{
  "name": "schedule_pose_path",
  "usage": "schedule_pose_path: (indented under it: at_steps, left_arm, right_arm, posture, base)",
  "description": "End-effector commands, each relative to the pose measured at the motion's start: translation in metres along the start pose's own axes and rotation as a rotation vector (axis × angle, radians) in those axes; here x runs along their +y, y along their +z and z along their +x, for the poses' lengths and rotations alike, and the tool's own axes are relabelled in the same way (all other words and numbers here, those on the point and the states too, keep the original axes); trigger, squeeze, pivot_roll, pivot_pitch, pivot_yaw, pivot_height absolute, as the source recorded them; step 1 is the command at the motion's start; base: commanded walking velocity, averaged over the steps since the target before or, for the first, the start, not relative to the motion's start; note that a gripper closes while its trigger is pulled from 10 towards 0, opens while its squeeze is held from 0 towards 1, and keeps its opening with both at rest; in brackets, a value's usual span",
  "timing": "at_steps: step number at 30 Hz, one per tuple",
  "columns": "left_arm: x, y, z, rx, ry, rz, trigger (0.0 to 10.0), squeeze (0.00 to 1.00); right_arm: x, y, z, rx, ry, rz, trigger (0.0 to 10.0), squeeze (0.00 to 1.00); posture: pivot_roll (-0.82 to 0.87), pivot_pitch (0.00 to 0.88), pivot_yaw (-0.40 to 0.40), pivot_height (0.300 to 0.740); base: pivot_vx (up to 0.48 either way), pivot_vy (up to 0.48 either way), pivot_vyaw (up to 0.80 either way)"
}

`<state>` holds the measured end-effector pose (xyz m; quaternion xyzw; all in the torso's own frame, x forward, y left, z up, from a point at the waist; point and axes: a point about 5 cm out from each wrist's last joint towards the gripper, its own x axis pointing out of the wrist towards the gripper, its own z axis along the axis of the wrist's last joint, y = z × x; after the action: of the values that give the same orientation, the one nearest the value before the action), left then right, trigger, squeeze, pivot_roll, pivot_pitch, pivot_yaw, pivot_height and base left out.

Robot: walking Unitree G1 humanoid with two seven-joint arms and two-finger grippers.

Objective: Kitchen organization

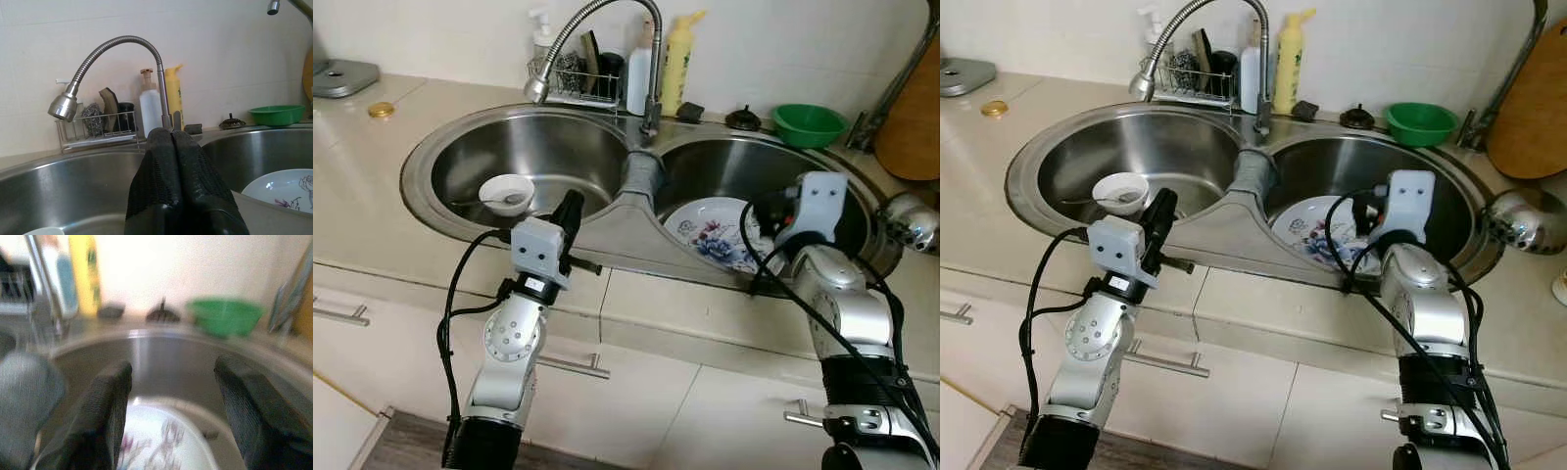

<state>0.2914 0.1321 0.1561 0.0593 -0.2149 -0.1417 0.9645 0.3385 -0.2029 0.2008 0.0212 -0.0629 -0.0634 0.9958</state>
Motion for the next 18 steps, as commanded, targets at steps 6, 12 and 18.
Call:
schedule_pose_path:
  at_steps: [6,12,18]
  left_arm:
    - [-0.001,-0.003,0.001,0.027,-0.009,-0.001,10.0,0.0]
    - [-0.001,-0.002,0.002,0.022,-0.017,0.01,10.0,0.0]
    - [-0.001,0.0,0.002,0.011,-0.023,0.018,10.0,0.0]
  right_arm:
    - [0.006,0.009,-0.019,-0.115,-0.04,0.058,10.0,0.0]
    - [0.01,0.004,-0.034,-0.152,-0.039,0.009,10.0,0.0]
    - [0.016,0.007,-0.053,-0.256,-0.018,-0.134,10.0,0.0]
  posture:
    - [0.12,0.0,-0.064,0.74]
    - [0.12,0.0,-0.063,0.74]
    - [0.12,0.0,-0.058,0.74]
  base:
    - [0.0,0.48,0.0]
    - [0.0,0.48,0.0]
    - [0.0,0.48,0.0]
